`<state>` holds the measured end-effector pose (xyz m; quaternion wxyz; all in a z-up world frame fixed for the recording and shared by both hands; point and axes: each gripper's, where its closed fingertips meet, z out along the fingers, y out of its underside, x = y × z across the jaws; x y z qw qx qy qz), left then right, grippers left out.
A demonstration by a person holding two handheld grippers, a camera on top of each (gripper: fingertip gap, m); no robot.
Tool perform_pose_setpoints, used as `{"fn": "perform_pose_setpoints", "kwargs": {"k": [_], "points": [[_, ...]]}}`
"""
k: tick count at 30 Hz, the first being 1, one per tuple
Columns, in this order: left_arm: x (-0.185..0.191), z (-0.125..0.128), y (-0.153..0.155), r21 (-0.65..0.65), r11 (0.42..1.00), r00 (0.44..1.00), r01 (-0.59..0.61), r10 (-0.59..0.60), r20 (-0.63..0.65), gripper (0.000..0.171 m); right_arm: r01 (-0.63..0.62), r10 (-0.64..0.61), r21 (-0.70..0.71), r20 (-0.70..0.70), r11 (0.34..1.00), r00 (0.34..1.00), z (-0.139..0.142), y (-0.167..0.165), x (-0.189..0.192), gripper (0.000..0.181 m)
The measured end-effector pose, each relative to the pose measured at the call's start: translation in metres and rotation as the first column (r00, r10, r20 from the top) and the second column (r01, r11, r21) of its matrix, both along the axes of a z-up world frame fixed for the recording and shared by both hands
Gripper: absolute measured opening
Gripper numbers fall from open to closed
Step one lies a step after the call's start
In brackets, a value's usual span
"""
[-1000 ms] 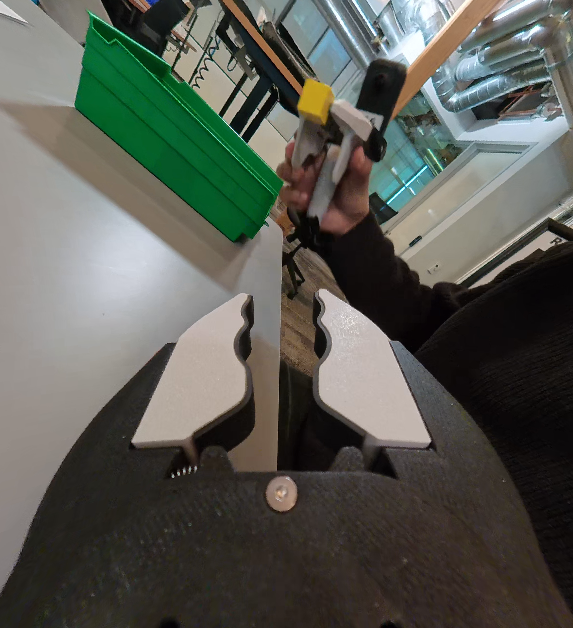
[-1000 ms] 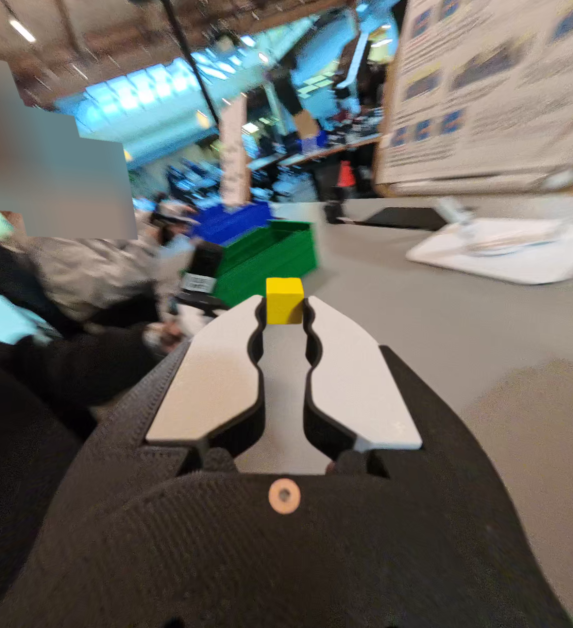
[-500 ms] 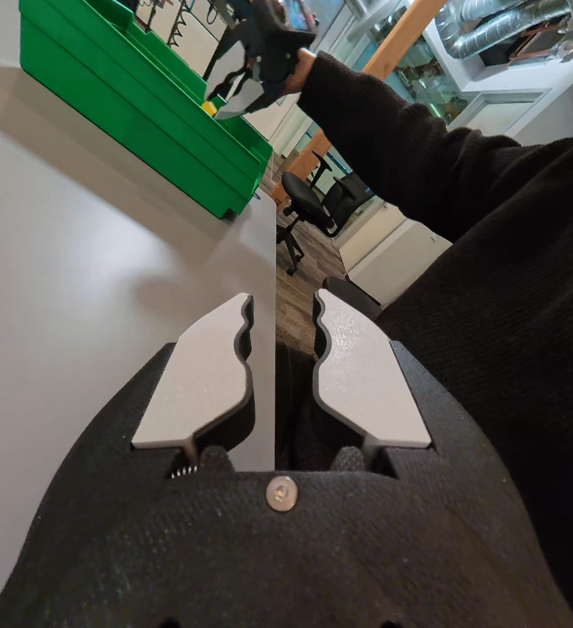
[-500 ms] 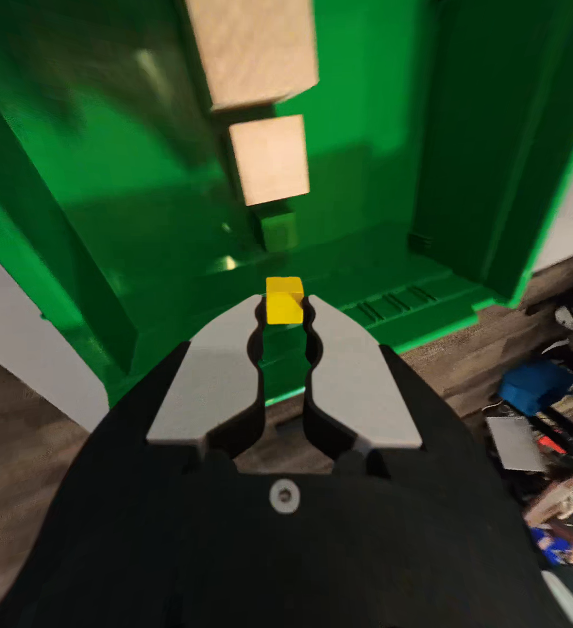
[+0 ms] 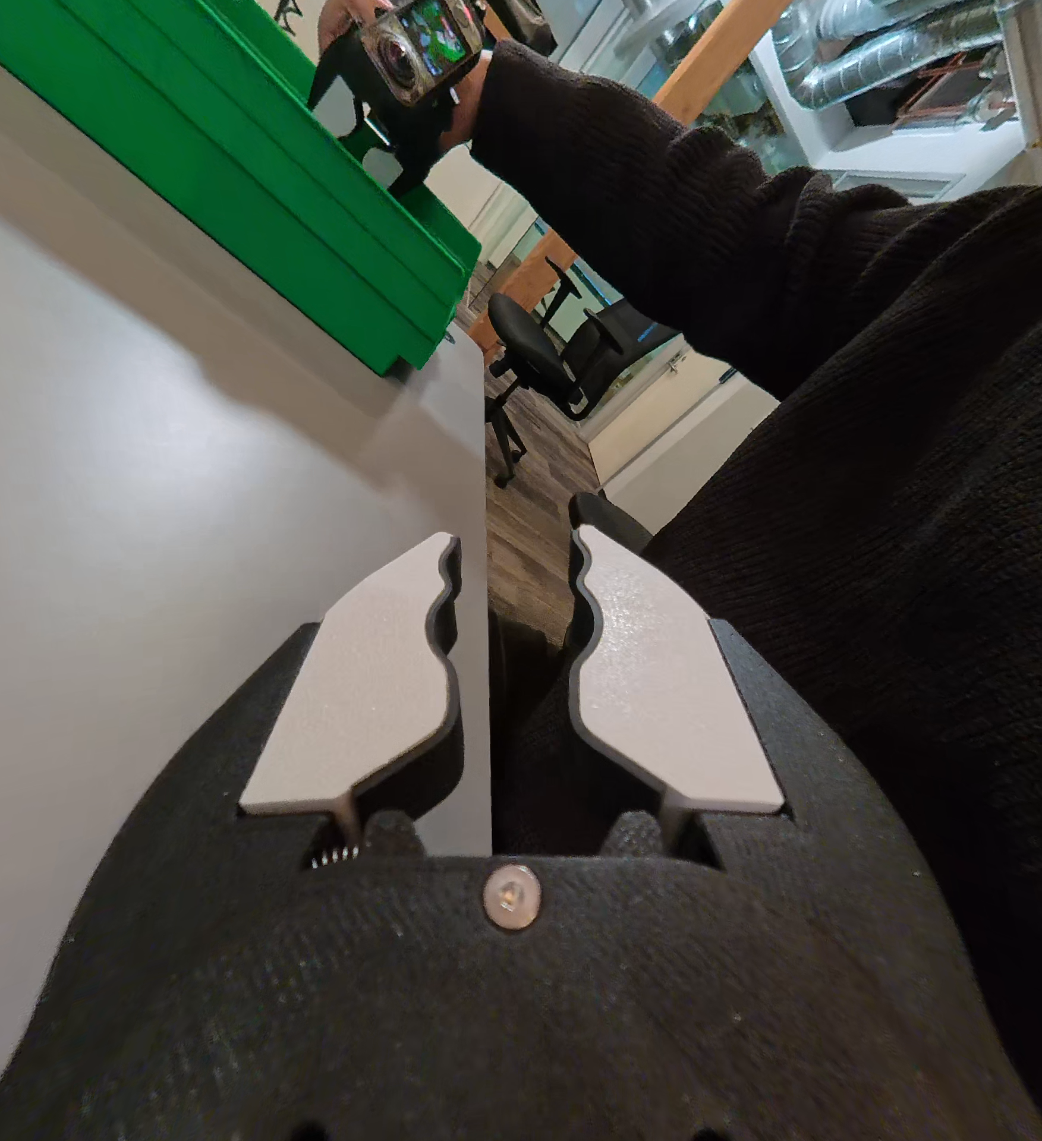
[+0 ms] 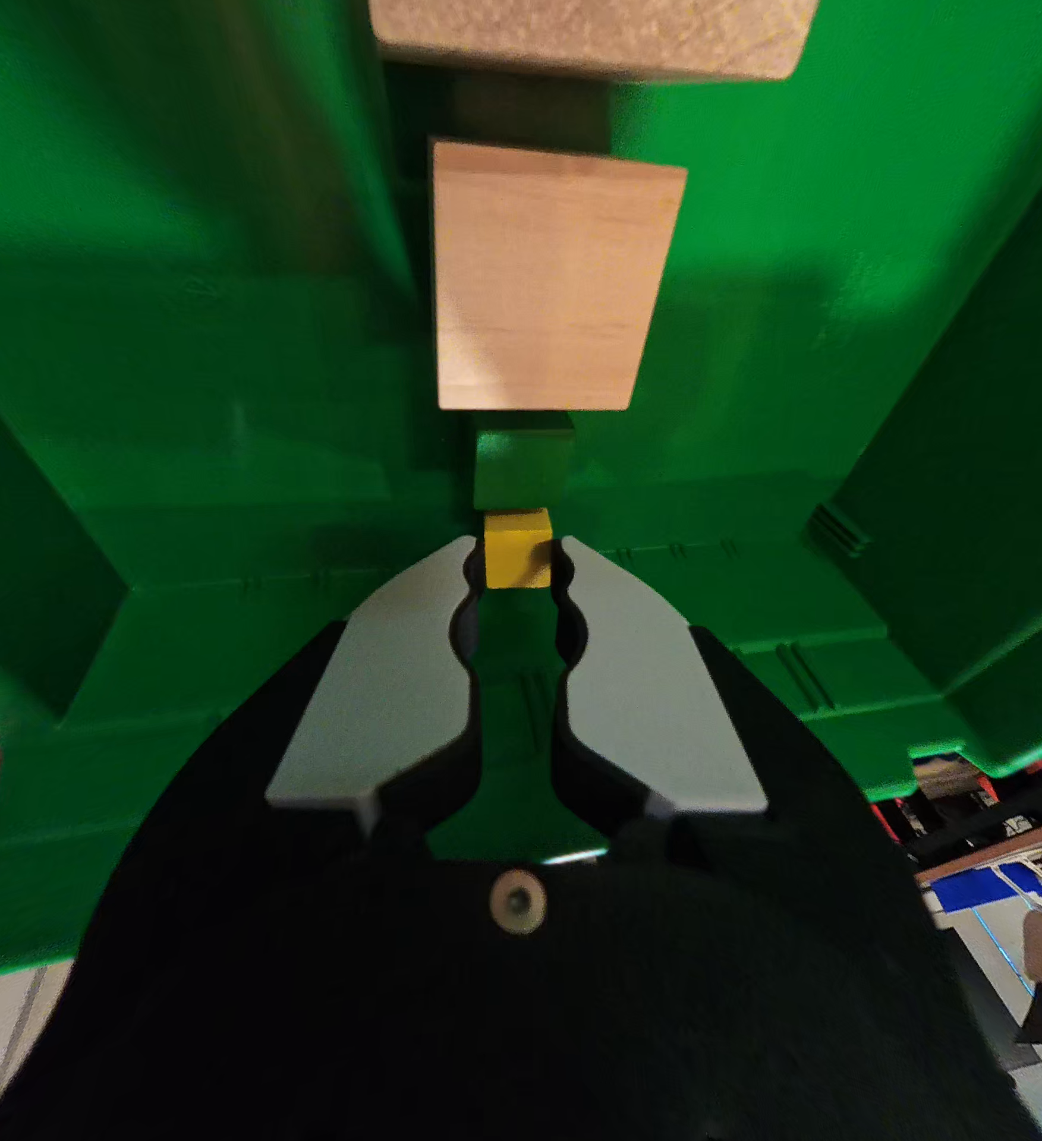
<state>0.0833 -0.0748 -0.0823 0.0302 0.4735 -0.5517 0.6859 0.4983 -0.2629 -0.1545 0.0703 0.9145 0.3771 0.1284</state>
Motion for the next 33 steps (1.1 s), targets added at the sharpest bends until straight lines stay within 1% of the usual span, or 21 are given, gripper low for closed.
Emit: {"fn": "perform_pose_setpoints", "kwargs": {"k": [3, 6, 10, 15, 20, 24, 33], "points": [[0.004, -0.001, 0.006, -0.002, 0.999, 0.999, -0.033, 0.033, 0.003, 0.033, 0.005, -0.005, -0.012, -0.013, 1.000, 1.000, -0.004, -0.001, 0.000, 0.021], [0.005, 0.002, 0.011, -0.033, 0.998, 0.999, -0.048, 0.048, 0.003, 0.033, 0.012, -0.013, -0.019, -0.029, 1.000, 0.999, -0.007, -0.001, -0.002, 0.021], [0.006, 0.003, 0.015, -0.045, 0.997, 0.998, -0.065, 0.065, 0.004, 0.033, -0.002, 0.002, -0.011, -0.008, 1.000, 1.000, -0.008, 0.000, 0.001, 0.022], [0.006, 0.003, 0.014, -0.046, 0.997, 0.998, -0.061, 0.061, 0.004, 0.033, 0.022, -0.022, -0.023, -0.012, 1.000, 1.000, -0.009, -0.002, 0.000, 0.022], [0.005, 0.004, 0.014, -0.047, 0.997, 0.998, -0.059, 0.059, 0.006, 0.033, 0.009, -0.009, -0.010, -0.001, 1.000, 1.000, -0.006, 0.000, 0.001, 0.022], [0.005, 0.005, 0.014, -0.048, 0.997, 0.998, -0.059, 0.060, 0.009, 0.033, 0.040, -0.040, -0.029, 0.017, 0.999, 0.999, -0.005, -0.003, 0.003, 0.022], [0.004, 0.006, 0.014, -0.049, 0.997, 0.998, -0.057, 0.058, 0.013, 0.032, 0.042, -0.038, -0.081, 0.059, 0.996, 0.998, -0.009, -0.005, 0.007, 0.022]]}}
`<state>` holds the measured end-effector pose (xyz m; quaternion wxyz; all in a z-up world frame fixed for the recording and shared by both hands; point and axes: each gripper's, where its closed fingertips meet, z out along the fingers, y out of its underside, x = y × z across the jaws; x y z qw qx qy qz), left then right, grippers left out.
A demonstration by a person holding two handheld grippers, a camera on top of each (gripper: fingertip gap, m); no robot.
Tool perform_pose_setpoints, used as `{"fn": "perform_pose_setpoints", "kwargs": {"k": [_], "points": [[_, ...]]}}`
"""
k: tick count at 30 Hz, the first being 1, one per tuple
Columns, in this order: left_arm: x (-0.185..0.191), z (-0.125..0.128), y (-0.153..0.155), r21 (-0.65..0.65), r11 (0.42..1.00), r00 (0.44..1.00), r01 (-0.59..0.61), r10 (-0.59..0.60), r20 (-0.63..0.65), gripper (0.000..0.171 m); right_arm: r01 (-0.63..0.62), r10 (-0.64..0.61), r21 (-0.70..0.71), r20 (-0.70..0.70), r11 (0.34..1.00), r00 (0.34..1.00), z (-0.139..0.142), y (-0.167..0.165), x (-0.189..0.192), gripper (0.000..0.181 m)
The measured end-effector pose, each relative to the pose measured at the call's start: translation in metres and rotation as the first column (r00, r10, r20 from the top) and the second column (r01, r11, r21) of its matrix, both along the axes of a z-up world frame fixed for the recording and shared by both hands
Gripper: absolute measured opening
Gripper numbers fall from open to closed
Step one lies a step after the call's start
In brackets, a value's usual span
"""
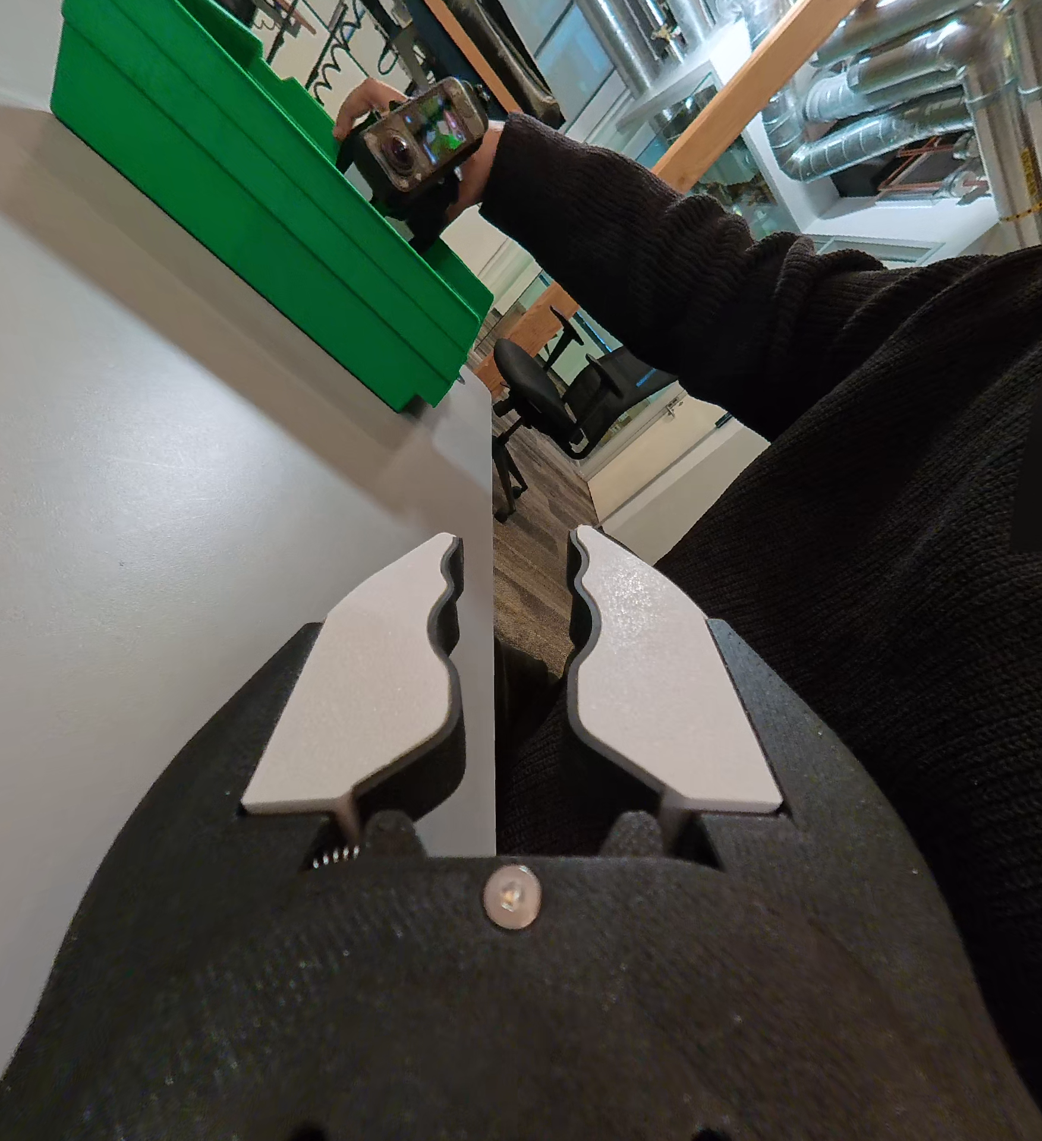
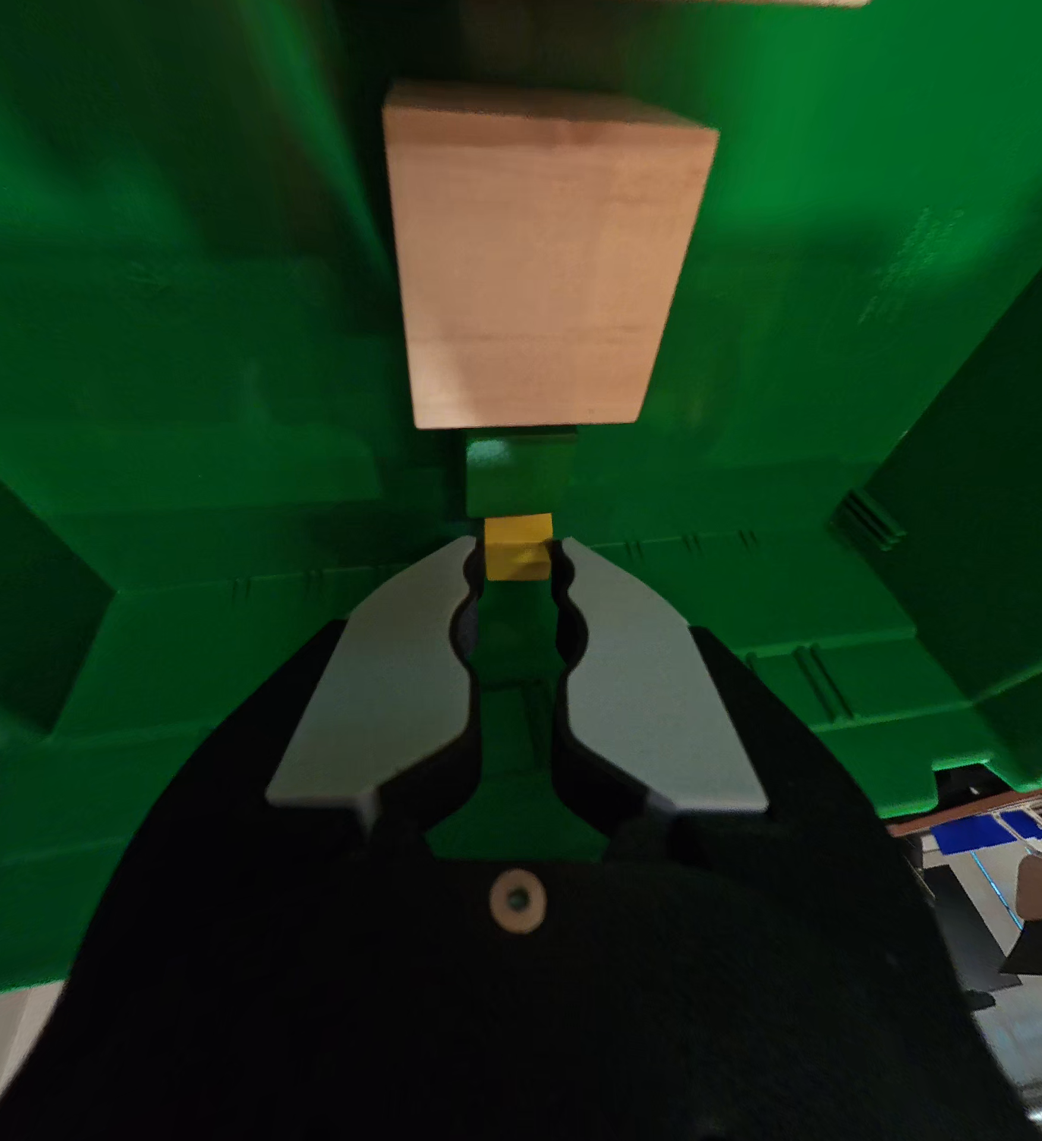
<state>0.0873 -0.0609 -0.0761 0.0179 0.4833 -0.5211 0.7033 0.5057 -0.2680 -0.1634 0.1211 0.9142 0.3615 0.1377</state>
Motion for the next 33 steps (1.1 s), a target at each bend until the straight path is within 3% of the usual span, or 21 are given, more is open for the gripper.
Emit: {"fn": "perform_pose_setpoints", "kwargs": {"k": [33], "points": [[-0.0009, 0.0019, 0.0004, -0.003, 1.000, 1.000, 0.003, -0.003, 0.005, 0.032, -0.032, 0.032, -0.006, 0.045, 0.999, 0.998, 0.0015, -0.0005, 0.0009, 0.022]]}}
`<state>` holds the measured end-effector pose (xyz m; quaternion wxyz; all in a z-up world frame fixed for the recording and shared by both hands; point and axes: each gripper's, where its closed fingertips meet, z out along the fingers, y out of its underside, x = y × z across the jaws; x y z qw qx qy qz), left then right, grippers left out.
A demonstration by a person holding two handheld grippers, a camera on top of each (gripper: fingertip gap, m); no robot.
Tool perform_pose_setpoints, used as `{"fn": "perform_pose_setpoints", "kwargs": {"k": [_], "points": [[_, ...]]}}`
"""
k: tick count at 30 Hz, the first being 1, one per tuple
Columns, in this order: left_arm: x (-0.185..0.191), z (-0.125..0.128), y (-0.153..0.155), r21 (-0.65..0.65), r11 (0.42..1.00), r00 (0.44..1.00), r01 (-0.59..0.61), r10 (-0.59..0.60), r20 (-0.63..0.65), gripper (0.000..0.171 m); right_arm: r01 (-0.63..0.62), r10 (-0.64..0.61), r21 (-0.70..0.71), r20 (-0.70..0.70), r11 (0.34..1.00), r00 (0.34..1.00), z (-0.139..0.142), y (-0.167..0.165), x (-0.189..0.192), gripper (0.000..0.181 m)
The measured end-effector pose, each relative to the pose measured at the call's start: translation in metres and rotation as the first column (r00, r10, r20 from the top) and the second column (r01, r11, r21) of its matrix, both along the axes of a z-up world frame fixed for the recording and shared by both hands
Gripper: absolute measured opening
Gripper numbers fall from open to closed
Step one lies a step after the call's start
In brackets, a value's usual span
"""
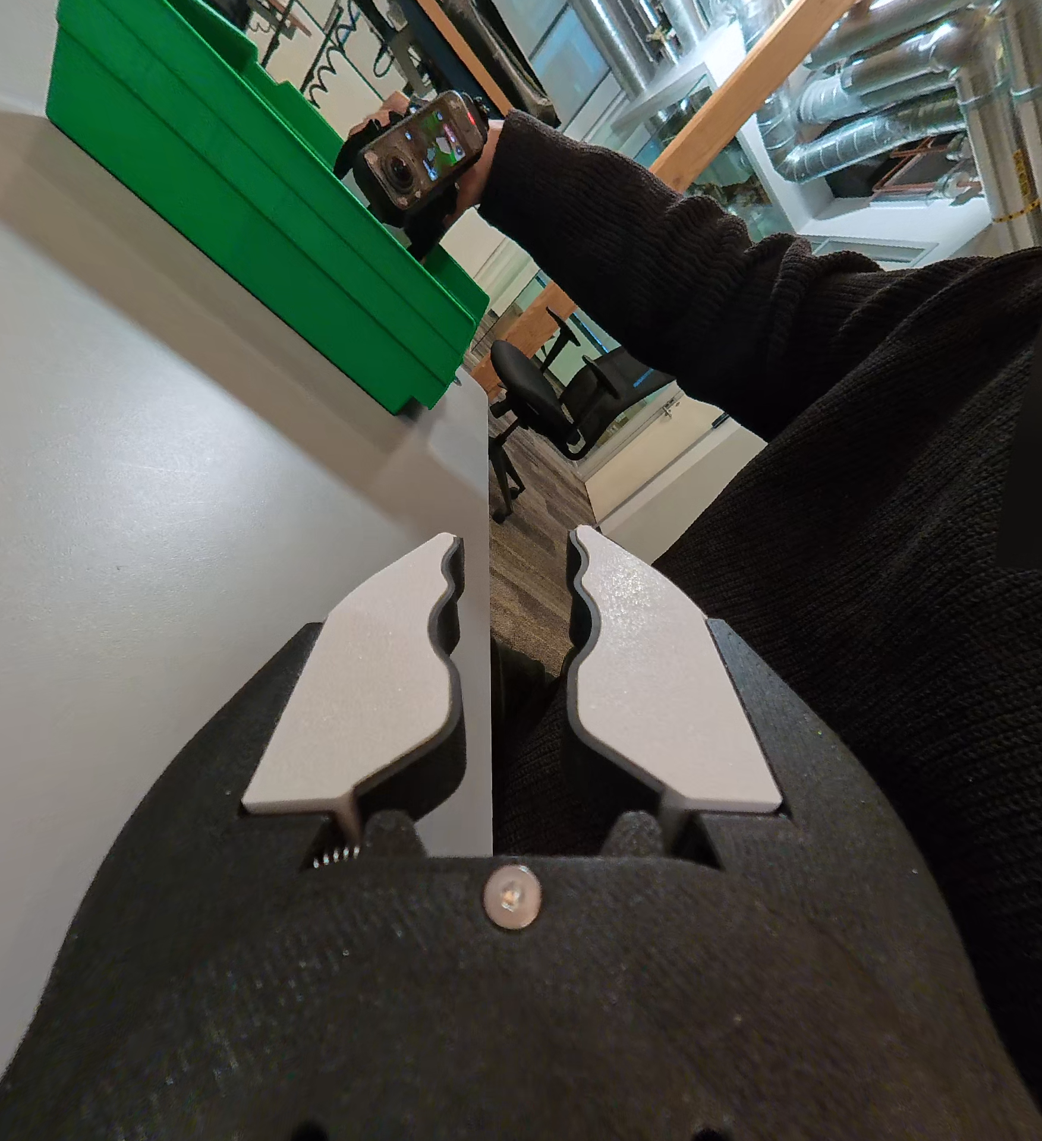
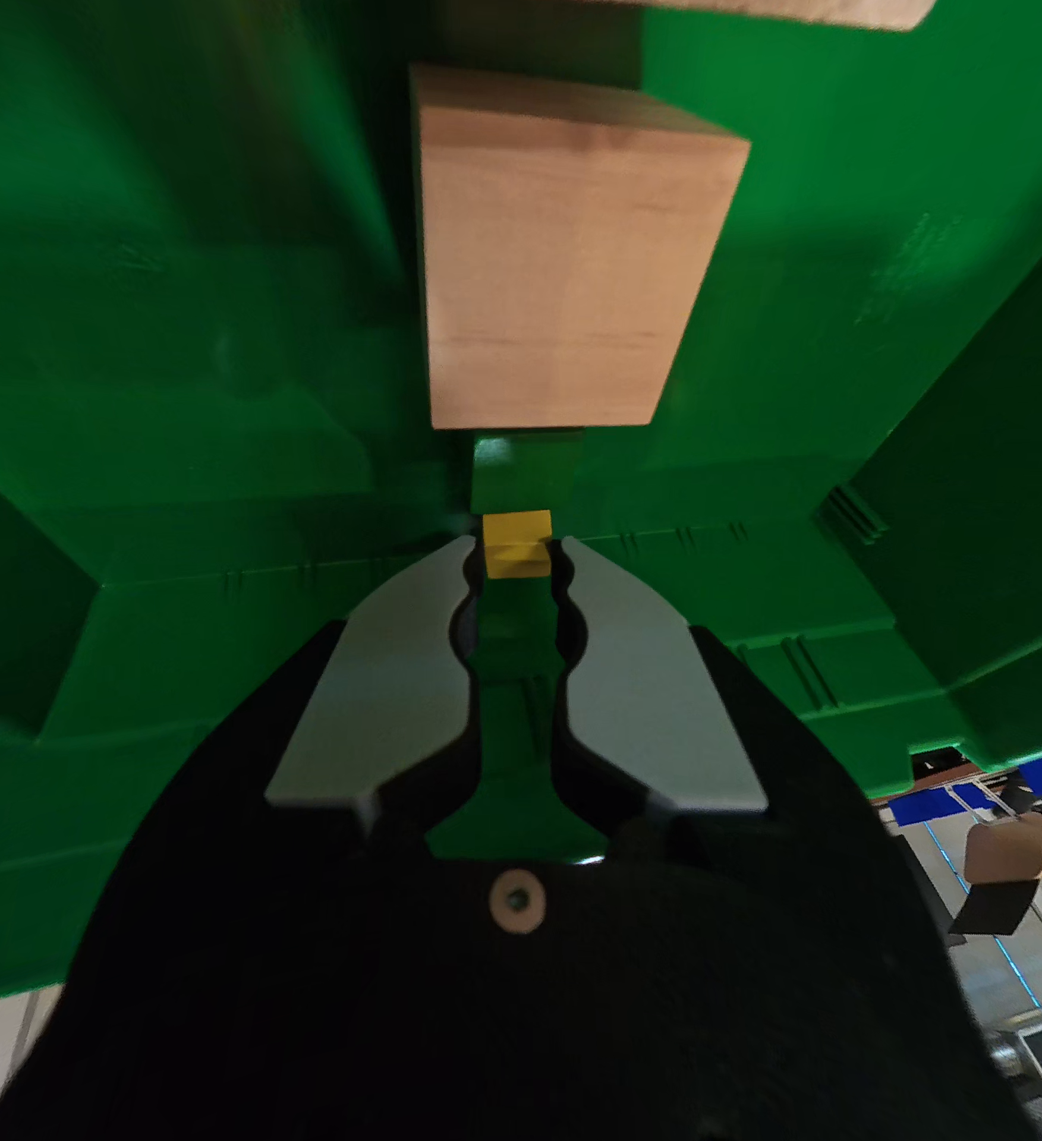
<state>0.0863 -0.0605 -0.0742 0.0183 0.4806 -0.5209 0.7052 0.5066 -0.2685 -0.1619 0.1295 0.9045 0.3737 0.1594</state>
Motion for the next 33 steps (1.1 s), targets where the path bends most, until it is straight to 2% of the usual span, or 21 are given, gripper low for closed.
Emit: {"fn": "perform_pose_setpoints", "kwargs": {"k": [8, 15, 26, 33], "points": [[0.0000, -0.0002, 0.0004, 0.000, 1.000, 1.000, -0.002, 0.002, -0.001, 0.032, 0.038, -0.039, -0.068, -0.020, 0.997, 0.999, -0.0025, -0.0061, -0.0052, 0.029], [-0.0001, -0.0004, 0.0004, -0.001, 1.000, 1.000, 0.000, 0.000, -0.002, 0.032, 0.051, -0.051, -0.071, -0.004, 0.996, 0.999, -0.0035, -0.0072, -0.0025, 0.038], [-0.0007, -0.0004, -0.0016, -0.002, 1.000, 1.000, 0.009, -0.009, -0.003, 0.032, 0.032, -0.031, -0.016, 0.014, 0.999, 0.999, -0.0013, -0.0013, 0.0001, 0.028], [-0.0011, 0.0007, -0.0011, -0.003, 1.000, 1.000, 0.007, -0.007, -0.001, 0.032, 0.035, -0.034, -0.021, 0.020, 0.999, 0.999, -0.0027, -0.0007, 0.0009, 0.030]]}}
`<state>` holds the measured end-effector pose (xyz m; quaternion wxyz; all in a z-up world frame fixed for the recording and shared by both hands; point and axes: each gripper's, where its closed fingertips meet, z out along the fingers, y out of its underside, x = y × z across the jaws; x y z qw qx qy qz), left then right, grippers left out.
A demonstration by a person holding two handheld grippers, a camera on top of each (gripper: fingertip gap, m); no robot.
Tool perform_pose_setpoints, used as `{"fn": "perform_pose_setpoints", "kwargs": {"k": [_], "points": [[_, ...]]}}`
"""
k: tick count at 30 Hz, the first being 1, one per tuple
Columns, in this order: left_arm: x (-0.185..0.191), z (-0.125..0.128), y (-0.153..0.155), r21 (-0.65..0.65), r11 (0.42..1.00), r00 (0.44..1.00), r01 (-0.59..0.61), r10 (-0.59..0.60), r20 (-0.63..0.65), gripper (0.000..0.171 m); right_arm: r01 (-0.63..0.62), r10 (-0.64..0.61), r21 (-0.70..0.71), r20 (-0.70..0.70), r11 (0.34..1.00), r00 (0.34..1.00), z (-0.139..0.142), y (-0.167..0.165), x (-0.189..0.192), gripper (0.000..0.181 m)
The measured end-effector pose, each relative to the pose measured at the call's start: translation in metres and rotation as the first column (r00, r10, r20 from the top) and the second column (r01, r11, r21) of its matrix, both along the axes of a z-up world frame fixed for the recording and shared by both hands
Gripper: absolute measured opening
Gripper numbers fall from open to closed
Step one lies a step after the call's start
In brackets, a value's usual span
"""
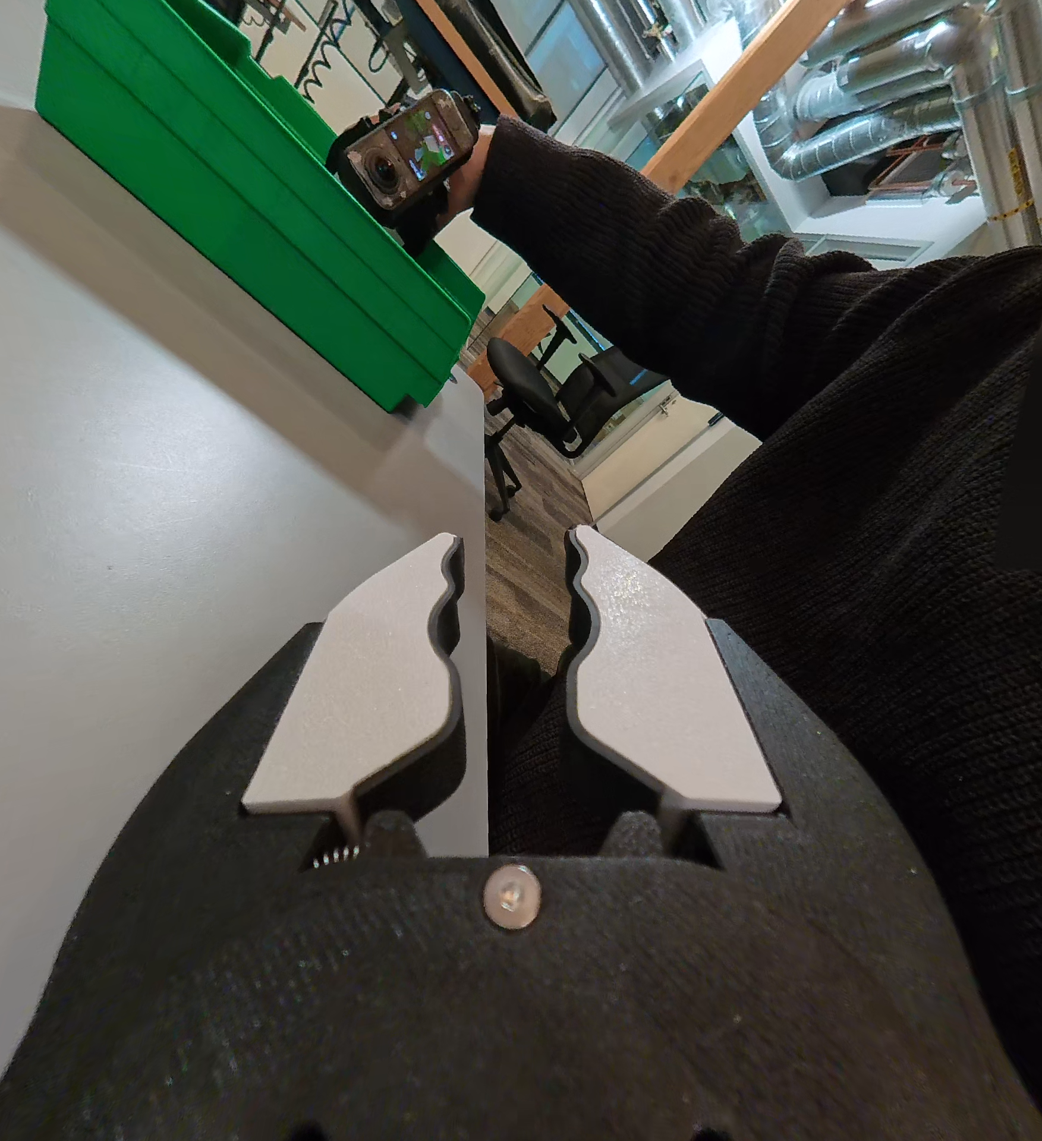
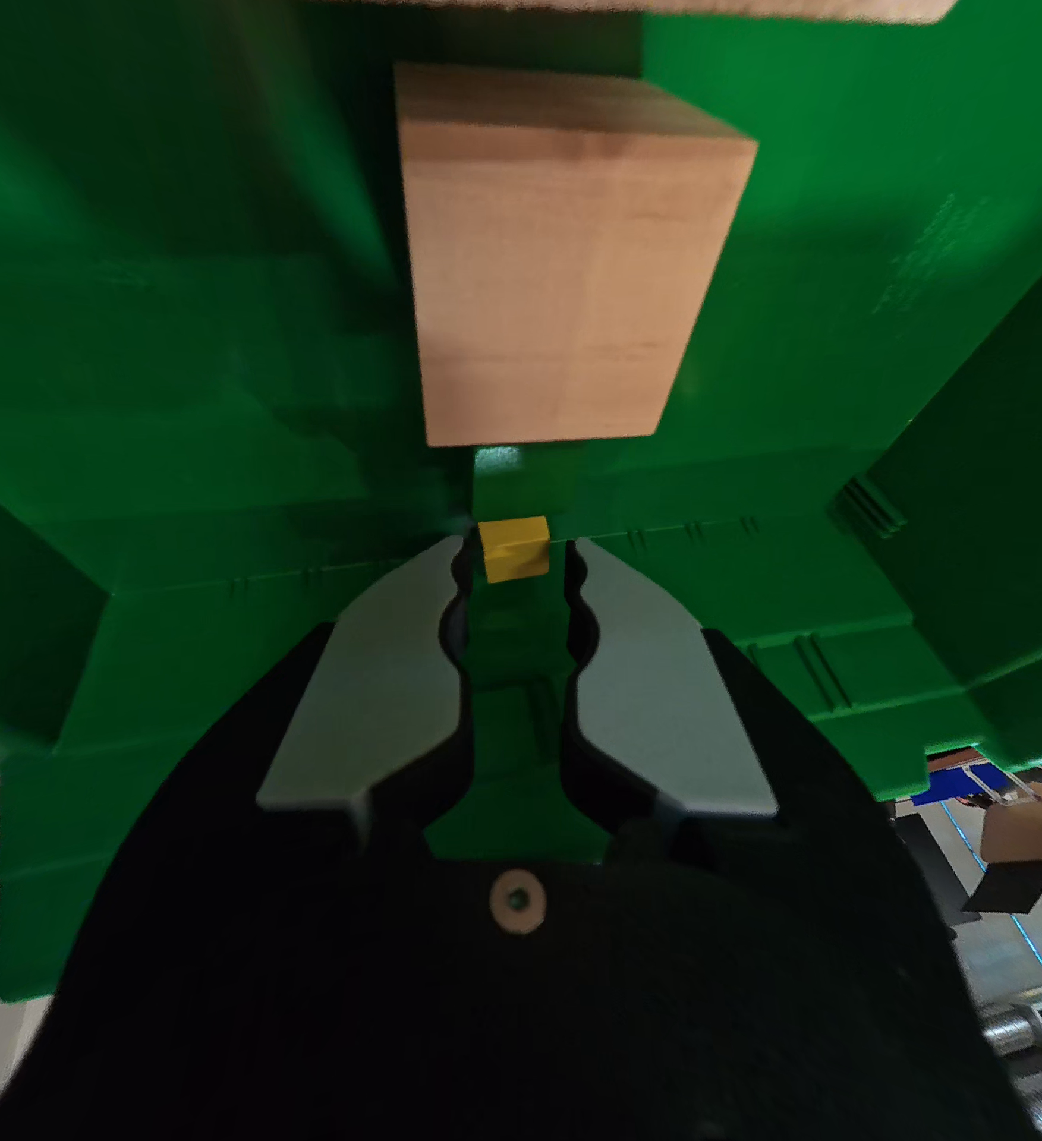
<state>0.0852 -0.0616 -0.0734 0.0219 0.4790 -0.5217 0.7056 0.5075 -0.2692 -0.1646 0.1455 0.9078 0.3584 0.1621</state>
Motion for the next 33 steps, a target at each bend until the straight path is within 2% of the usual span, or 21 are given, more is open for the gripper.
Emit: {"fn": "perform_pose_setpoints", "kwargs": {"k": [4, 9, 12, 15, 17, 19, 22, 25, 27, 28, 30, 32, 33], "points": [[0.000, 0.001, 0.000, -0.002, 1.000, 1.000, 0.002, -0.002, 0.001, 0.032, 0.007, -0.007, 0.013, 0.002, 1.000, 1.000, 0.003, 0.000, -0.001, 0.031], [-0.001, 0.003, -0.001, 0.000, 1.000, 1.000, 0.007, -0.007, 0.009, 0.032, 0.021, -0.025, 0.112, 0.037, 0.993, 0.999, 0.020, 0.011, -0.001, 0.033], [-0.003, 0.006, -0.002, 0.009, 1.000, 1.000, 0.003, -0.003, 0.021, 0.032, 0.071, -0.076, 0.233, 0.014, 0.970, 0.997, 0.042, 0.022, -0.011, 0.034], [-0.002, 0.008, -0.001, 0.031, 0.999, 0.999, -0.020, 0.019, 0.032, 0.032, 0.137, -0.120, 0.430, -0.068, 0.892, 0.990, 0.074, 0.049, -0.037, 0.035], [0.001, 0.008, 0.003, 0.051, 0.997, 0.998, -0.060, 0.058, 0.039, 0.034, 0.156, -0.110, 0.580, -0.114, 0.799, 0.987, 0.103, 0.074, -0.064, 0.034], [0.003, 0.008, 0.007, 0.068, 0.992, 0.994, -0.105, 0.102, 0.044, 0.037, 0.164, -0.069, 0.731, -0.159, 0.662, 0.985, 0.136, 0.102, -0.101, 0.036], [0.006, 0.008, 0.013, 0.110, 0.980, 0.985, -0.168, 0.164, 0.048, 0.044, 0.214, 0.001, 0.890, -0.234, 0.403, 0.972, 0.184, 0.138, -0.167, 0.041], [0.009, 0.004, 0.018, 0.198, 0.954, 0.974, -0.227, 0.219, 0.062, 0.049, 0.371, 0.082, 0.924, -0.378, 0.093, 0.922, 0.213, 0.165, -0.232, 0.052], [0.011, -0.001, 0.023, 0.267, 0.925, 0.963, -0.270, 0.262, 0.068, 0.057, 0.514, 0.159, 0.855, -0.500, -0.066, 0.851, 0.214, 0.179, -0.267, 0.060], [0.012, -0.004, 0.026, 0.299, 0.907, 0.955, -0.296, 0.289, 0.069, 0.060, 0.571, 0.182, 0.812, -0.547, -0.123, 0.817, 0.207, 0.186, -0.279, 0.066], [0.014, -0.011, 0.036, 0.370, 0.862, 0.936, -0.346, 0.346, 0.068, 0.070, 0.657, 0.178, 0.727, -0.633, -0.198, 0.753, 0.180, 0.199, -0.292, 0.072], [0.016, -0.015, 0.047, 0.432, 0.810, 0.912, -0.396, 0.402, 0.083, 0.079, 0.742, 0.185, 0.629, -0.721, -0.231, 0.668, 0.148, 0.210, -0.309, 0.070], [0.016, -0.016, 0.051, 0.449, 0.790, 0.901, -0.418, 0.422, 0.096, 0.082, 0.798, 0.219, 0.579, -0.768, -0.167, 0.602, 0.131, 0.215, -0.328, 0.075]]}}
